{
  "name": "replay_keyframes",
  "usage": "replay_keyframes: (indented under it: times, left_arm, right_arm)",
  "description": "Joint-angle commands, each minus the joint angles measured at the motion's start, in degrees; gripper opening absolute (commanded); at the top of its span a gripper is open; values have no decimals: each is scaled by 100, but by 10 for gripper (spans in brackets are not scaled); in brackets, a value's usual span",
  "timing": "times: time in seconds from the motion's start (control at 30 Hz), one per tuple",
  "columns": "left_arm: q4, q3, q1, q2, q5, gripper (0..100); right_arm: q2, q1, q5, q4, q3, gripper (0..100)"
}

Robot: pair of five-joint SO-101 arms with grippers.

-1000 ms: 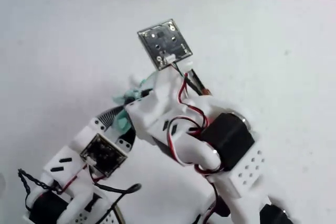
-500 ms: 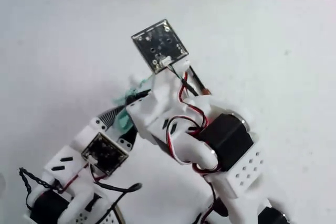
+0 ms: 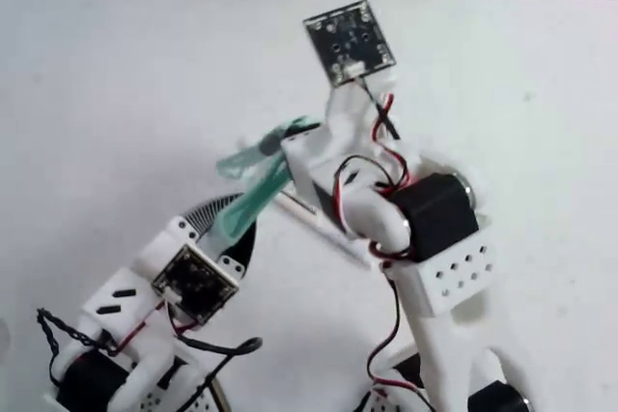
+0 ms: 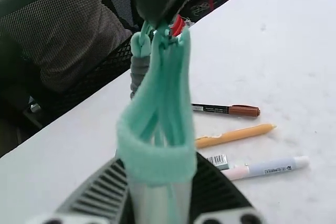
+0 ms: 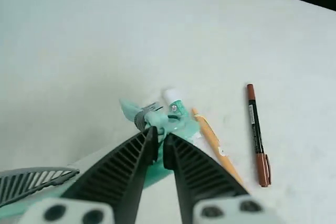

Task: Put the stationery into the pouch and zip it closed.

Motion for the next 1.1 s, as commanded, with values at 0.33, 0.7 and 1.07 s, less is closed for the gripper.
replay_keyframes:
  times: [0.33,0.7,1.07]
  left_arm:
    - [-316,-79,-778,-84,9,24]
    - [-1240,308,-2571,-66,1732,26]
    - [-1697,114,-1604,-57,2145,28]
  right_arm:
    - [-611,84,580,-92,132,137]
    - [-259,637,1213,66,-360,189]
    - [4084,1516,2479,-312,-1618,176]
